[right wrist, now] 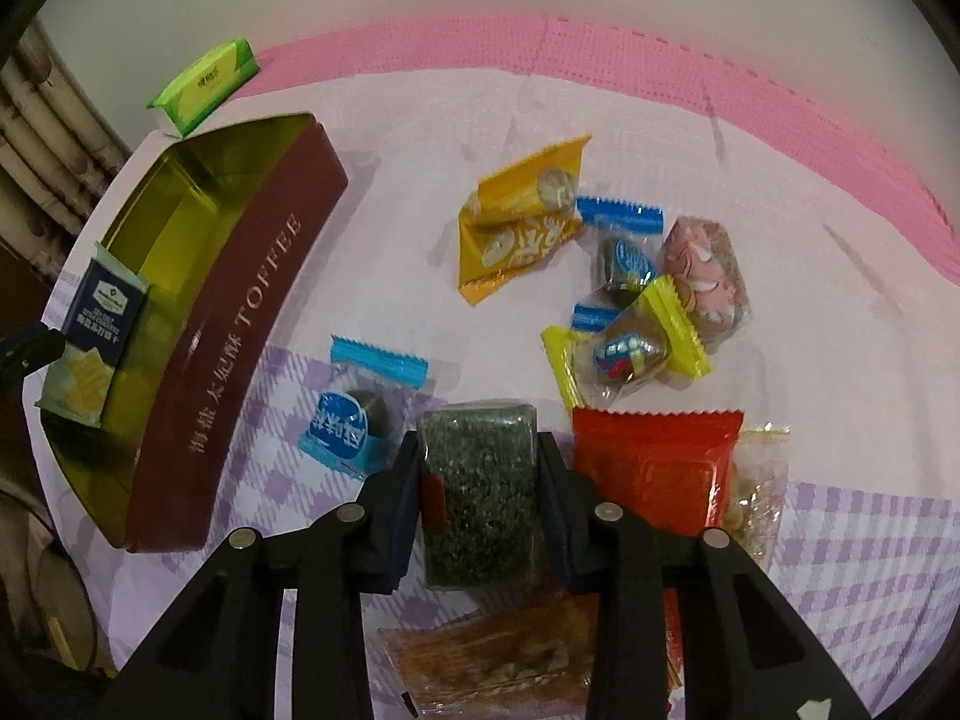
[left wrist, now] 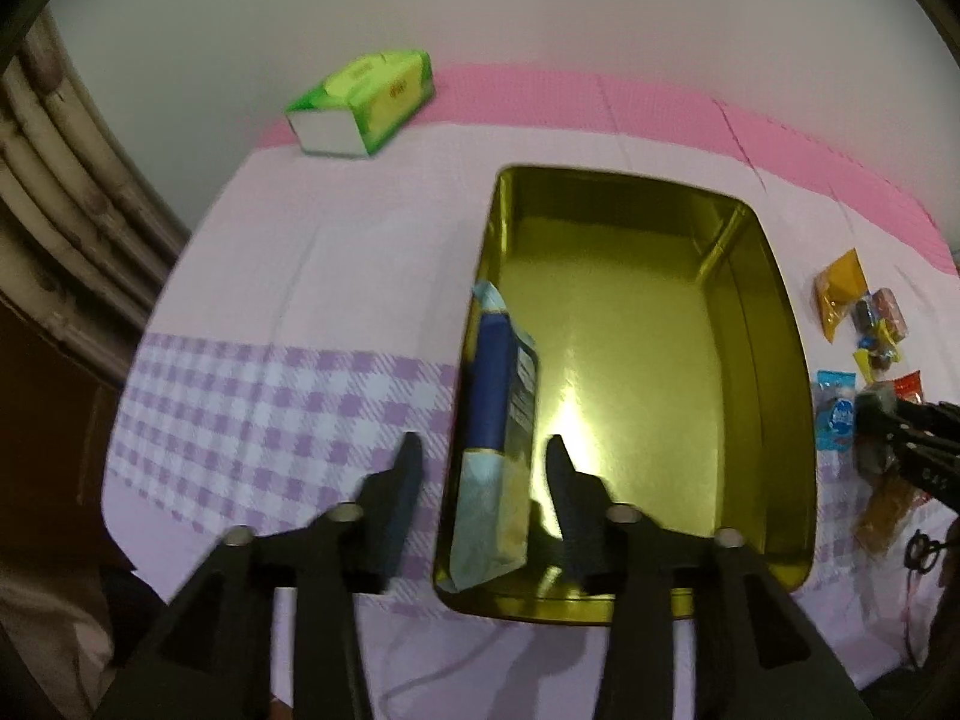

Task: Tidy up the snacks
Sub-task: 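Carry the navy box into the tin with left while right grasps grey block, then lower the grey block into the tin with the right gripper and release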

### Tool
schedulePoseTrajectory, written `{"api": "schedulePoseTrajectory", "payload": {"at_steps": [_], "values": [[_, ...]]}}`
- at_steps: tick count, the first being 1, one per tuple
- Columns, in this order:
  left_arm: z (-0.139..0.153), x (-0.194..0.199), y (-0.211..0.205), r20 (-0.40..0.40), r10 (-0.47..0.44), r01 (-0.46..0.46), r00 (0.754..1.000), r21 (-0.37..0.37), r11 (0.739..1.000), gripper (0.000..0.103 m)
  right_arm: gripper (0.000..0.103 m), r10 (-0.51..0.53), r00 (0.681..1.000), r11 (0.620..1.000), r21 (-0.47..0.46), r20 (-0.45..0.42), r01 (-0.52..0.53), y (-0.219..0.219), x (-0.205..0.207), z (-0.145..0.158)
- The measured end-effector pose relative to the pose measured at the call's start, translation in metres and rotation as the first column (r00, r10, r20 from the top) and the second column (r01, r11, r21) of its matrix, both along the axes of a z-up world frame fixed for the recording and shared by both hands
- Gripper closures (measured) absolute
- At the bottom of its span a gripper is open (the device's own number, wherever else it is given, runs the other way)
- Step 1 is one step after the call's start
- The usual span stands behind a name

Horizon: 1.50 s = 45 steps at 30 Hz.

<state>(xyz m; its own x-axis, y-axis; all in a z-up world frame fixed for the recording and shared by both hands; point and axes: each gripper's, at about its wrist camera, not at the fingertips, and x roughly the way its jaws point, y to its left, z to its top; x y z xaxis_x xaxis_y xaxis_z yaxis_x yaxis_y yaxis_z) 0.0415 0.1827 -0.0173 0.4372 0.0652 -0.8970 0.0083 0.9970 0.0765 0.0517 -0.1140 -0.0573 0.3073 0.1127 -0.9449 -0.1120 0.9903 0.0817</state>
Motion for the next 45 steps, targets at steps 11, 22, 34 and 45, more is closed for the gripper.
{"api": "schedulePoseTrajectory", "payload": {"at_steps": [11,22,34,45], "values": [[0.021,-0.011,0.021,0.106,0.130,-0.129,0.986,-0.010,0.992,0.055,0.070,0.015,0.998,0.999,0.050,0.057,-0.018,0.022,0.007,0.037],[0.014,-0.022,0.047,0.086,0.225,-0.222,0.971,-0.037,0.974,0.055,0.070,0.052,0.993,0.997,0.055,0.102,-0.058,0.056,0.014,0.060],[0.013,-0.028,0.059,0.078,0.283,-0.279,0.956,-0.056,0.959,0.055,0.070,0.128,0.983,0.987,0.080,0.131,-0.139,0.100,0.028,0.069],[0.005,-0.031,0.067,0.065,0.322,-0.318,0.945,-0.059,0.946,0.055,0.070,0.180,0.974,0.981,0.050,0.138,-0.188,0.142,0.078,0.052]]}}
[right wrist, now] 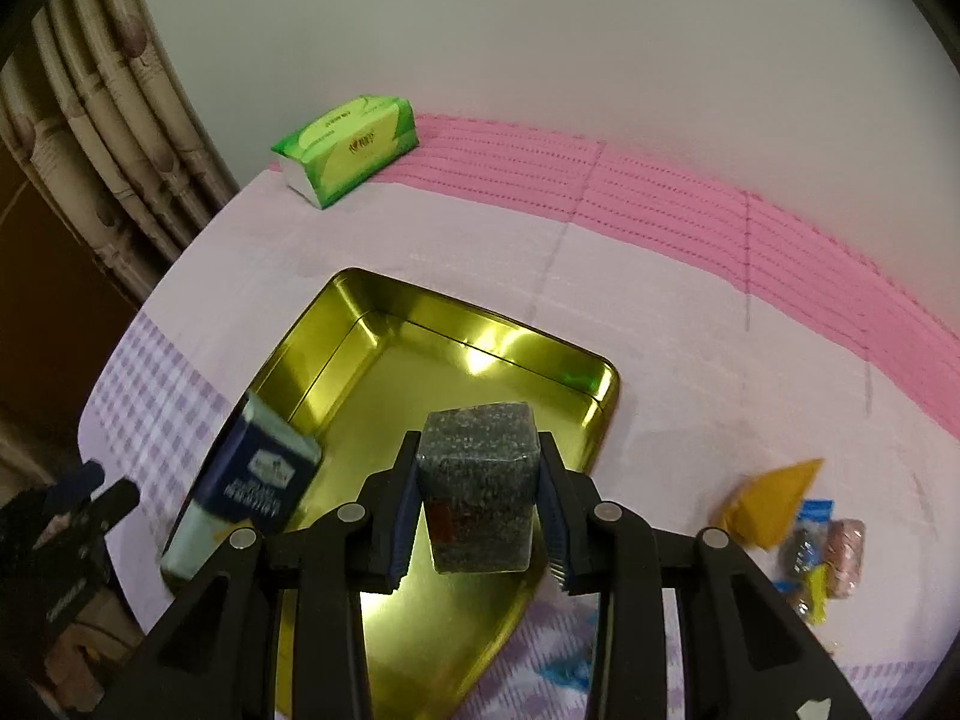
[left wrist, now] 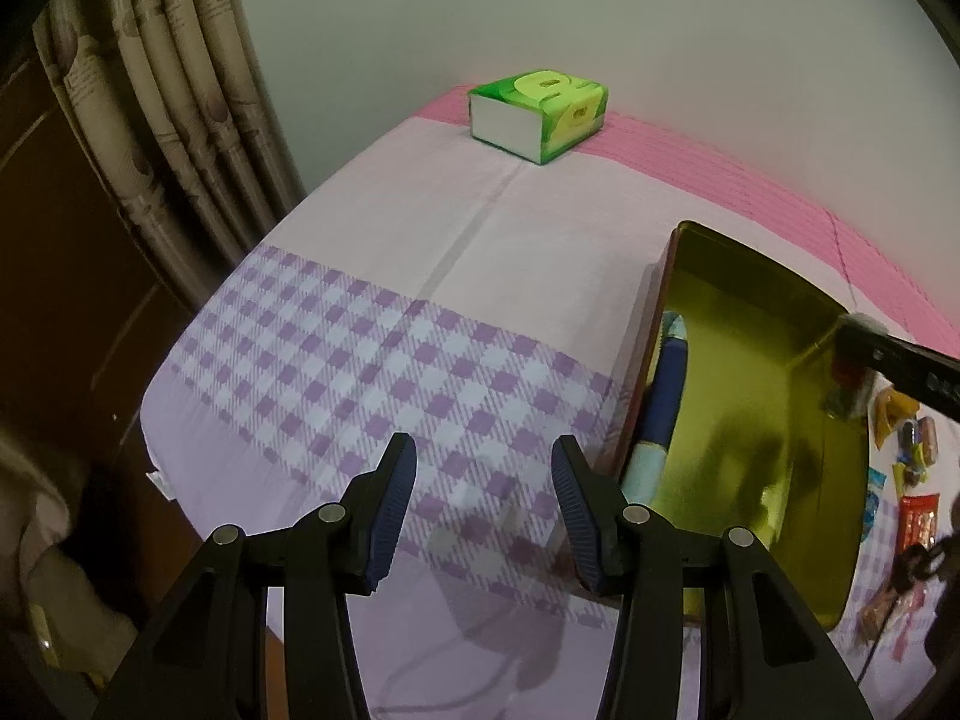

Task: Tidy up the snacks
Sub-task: 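Lower the grey block into the tin with the right gripper and release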

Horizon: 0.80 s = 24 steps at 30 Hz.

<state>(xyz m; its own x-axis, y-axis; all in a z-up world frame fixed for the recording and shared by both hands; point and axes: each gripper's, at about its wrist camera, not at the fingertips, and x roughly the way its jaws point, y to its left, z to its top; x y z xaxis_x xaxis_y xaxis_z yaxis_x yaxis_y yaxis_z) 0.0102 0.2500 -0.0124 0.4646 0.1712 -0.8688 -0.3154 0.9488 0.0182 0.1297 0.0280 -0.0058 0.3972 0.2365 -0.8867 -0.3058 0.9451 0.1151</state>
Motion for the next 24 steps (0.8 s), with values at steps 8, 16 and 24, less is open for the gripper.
{"api": "schedulePoseTrajectory", "payload": {"at_steps": [8,16,24], "values": [[-0.004,0.000,0.002,-0.003,-0.002,0.002,1.000,-0.006,1.000,0.055,0.071,0.022,0.999,0.999,-0.036,-0.034,-0.023,0.020,0.023,-0.026],[-0.011,0.003,0.006,-0.016,0.003,-0.003,1.000,-0.016,1.000,0.055,0.070,0.019,0.998,0.998,-0.055,-0.052,-0.022,0.027,0.041,-0.041],[-0.014,0.002,0.008,-0.021,0.005,-0.005,1.000,-0.021,1.000,0.055,0.069,-0.006,0.997,0.999,-0.032,-0.074,0.004,0.025,0.055,-0.055]]}}
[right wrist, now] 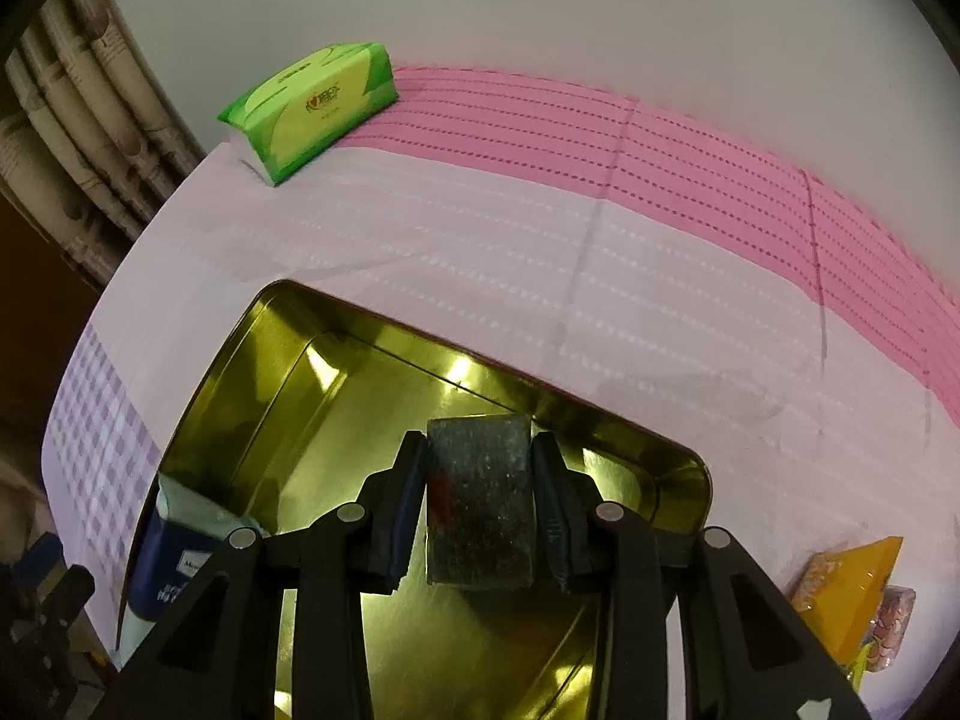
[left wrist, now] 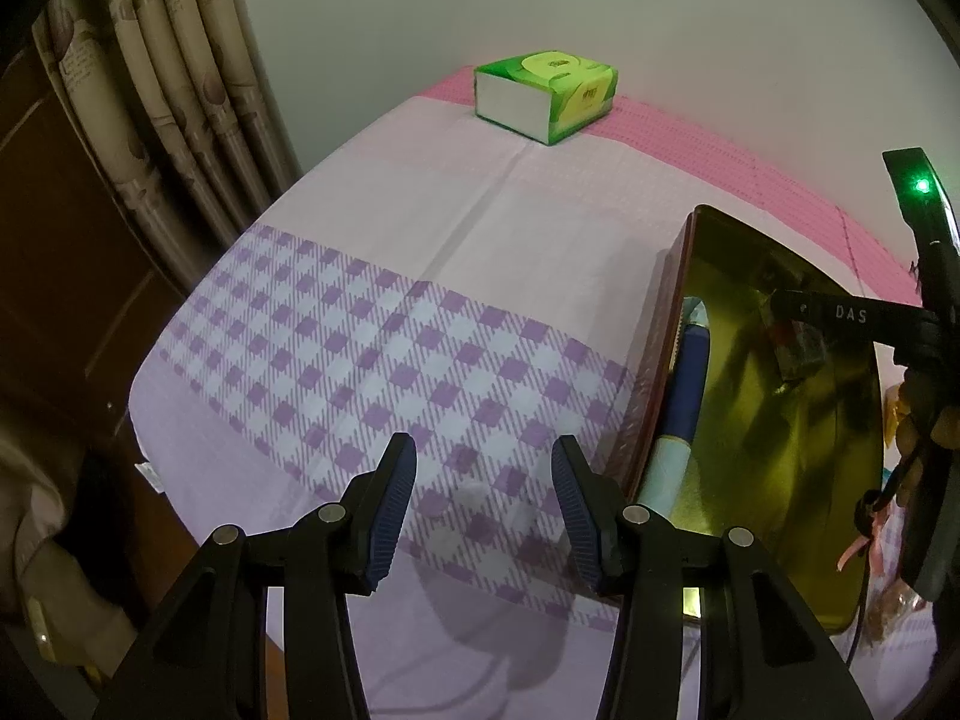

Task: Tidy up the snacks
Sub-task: 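Lower the grey block into the tin with the right gripper and release, then move the right gripper back over the snacks and grasp the clear pastry bag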

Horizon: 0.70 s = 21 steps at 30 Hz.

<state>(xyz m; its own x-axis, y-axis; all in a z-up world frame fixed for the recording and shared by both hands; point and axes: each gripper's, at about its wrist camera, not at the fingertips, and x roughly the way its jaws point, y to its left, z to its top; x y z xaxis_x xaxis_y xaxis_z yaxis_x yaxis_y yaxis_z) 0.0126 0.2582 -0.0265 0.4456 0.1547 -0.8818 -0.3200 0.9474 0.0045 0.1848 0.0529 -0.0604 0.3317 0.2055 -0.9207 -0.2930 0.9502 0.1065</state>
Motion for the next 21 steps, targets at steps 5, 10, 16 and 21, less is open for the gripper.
{"api": "schedulePoseTrajectory", "payload": {"at_steps": [5,10,16,21], "values": [[0.000,0.000,0.000,-0.001,-0.003,0.003,1.000,0.002,1.000,0.055,0.062,0.012,1.000,1.000,-0.005,0.022,-0.012,-0.001,-0.001,0.008],[0.000,0.000,0.000,0.002,-0.004,0.004,1.000,0.002,1.000,0.055,0.062,0.029,0.998,1.000,-0.006,0.048,-0.029,-0.015,-0.015,0.030],[0.005,-0.001,-0.005,0.016,-0.017,0.016,1.000,0.011,1.000,0.055,0.062,0.011,0.998,1.000,-0.003,0.064,-0.010,-0.049,-0.038,0.056],[0.010,-0.003,-0.018,0.028,-0.060,0.059,0.998,0.028,0.998,0.055,0.061,-0.036,0.997,0.999,-0.009,0.066,0.037,-0.096,-0.064,0.071]]}}
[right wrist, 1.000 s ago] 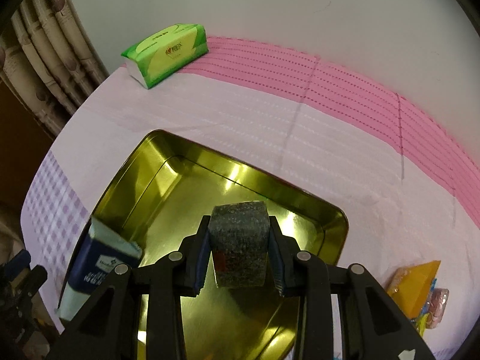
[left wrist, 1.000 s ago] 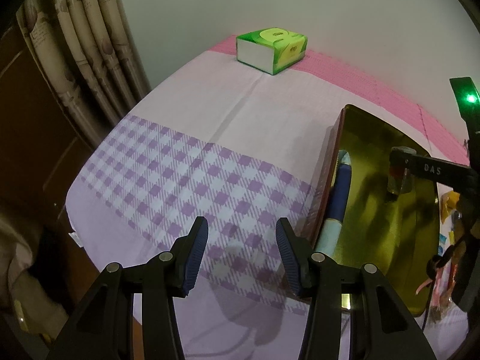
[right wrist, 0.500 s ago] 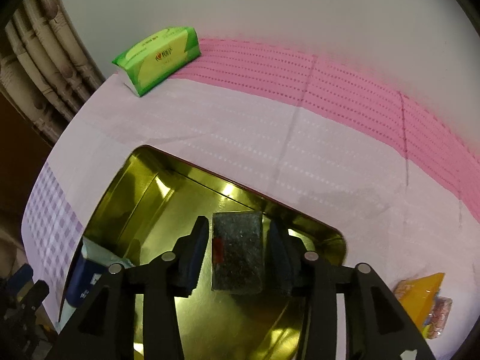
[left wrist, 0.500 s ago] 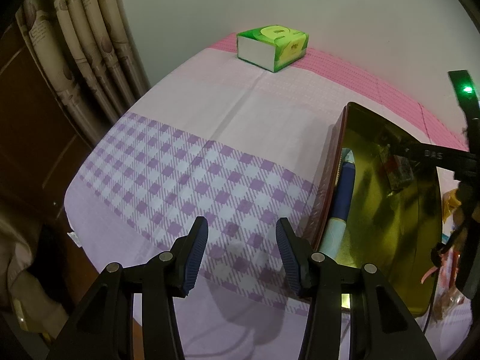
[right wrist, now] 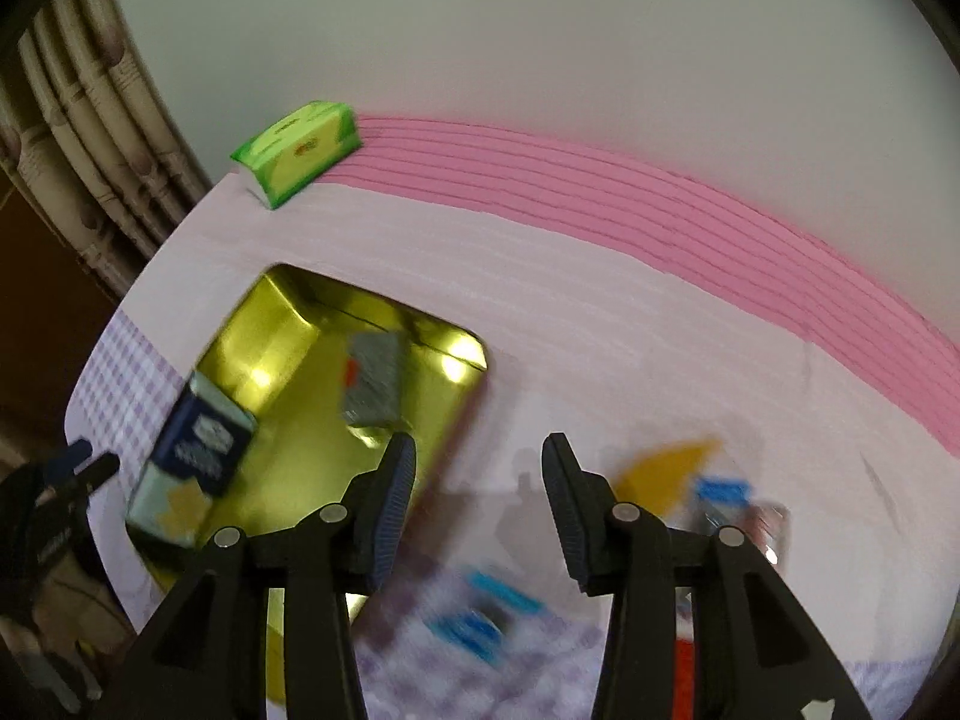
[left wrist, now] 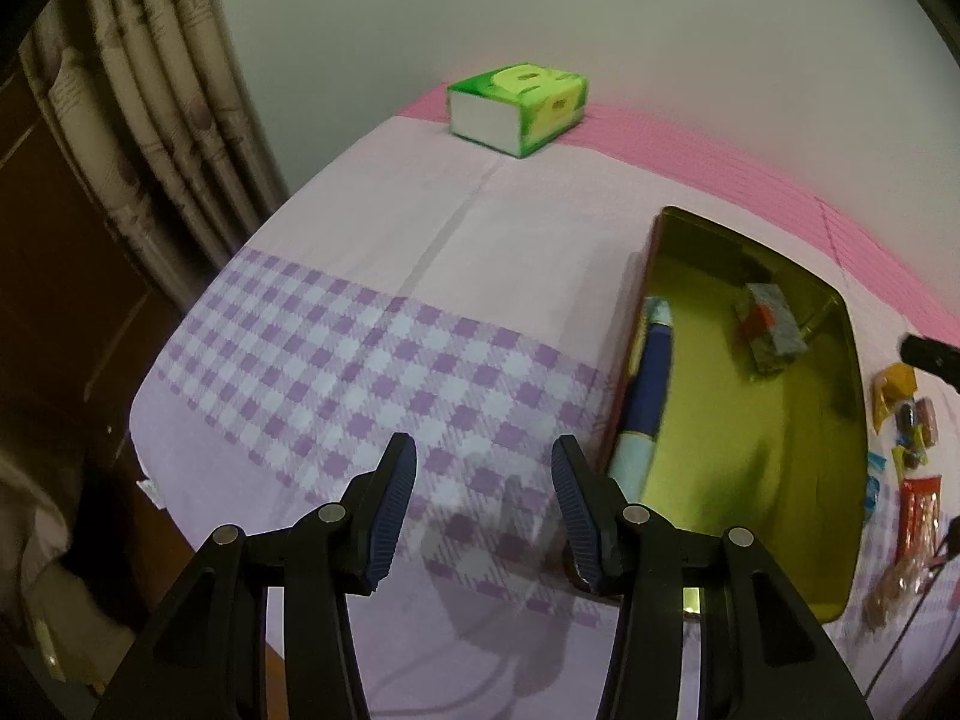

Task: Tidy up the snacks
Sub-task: 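Move the right gripper back over the snacks and grasp the clear pastry bag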

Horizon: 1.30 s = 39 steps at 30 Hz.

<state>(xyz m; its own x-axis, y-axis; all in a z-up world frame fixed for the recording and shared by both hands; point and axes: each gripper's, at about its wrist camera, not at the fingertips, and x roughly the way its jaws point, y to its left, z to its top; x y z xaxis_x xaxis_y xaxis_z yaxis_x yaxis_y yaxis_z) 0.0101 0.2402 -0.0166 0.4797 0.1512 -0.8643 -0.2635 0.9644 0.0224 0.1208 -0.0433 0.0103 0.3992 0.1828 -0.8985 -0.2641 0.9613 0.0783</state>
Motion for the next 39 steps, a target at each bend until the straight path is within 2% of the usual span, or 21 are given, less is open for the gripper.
{"api": "schedulePoseTrajectory", "payload": {"at_steps": [9,17,22,30,39], "values": [[0.003,0.000,-0.026,0.003,-0.084,0.084,0.996,0.020,0.996,0.055,0.061,-0.167,0.985,0.986,-0.026,-0.031,0.167,-0.094,-0.051,0.009],[0.002,0.000,-0.031,-0.003,-0.094,0.094,0.996,0.026,0.995,0.055,0.061,-0.283,0.954,0.959,-0.062,-0.099,0.278,-0.146,-0.094,-0.012],[0.001,0.000,-0.032,-0.004,-0.096,0.096,0.995,0.025,0.995,0.055,0.061,-0.289,0.947,0.957,-0.073,-0.141,0.281,-0.147,-0.117,-0.020],[0.000,-0.002,-0.033,-0.012,-0.100,0.101,0.995,0.024,0.995,0.055,0.061,-0.186,0.965,0.977,-0.136,-0.183,0.162,-0.115,-0.143,-0.031],[-0.002,-0.002,-0.034,-0.018,-0.101,0.102,0.995,0.026,0.994,0.052,0.061,-0.132,0.959,0.991,-0.067,-0.250,0.119,-0.092,-0.148,-0.040]]}}
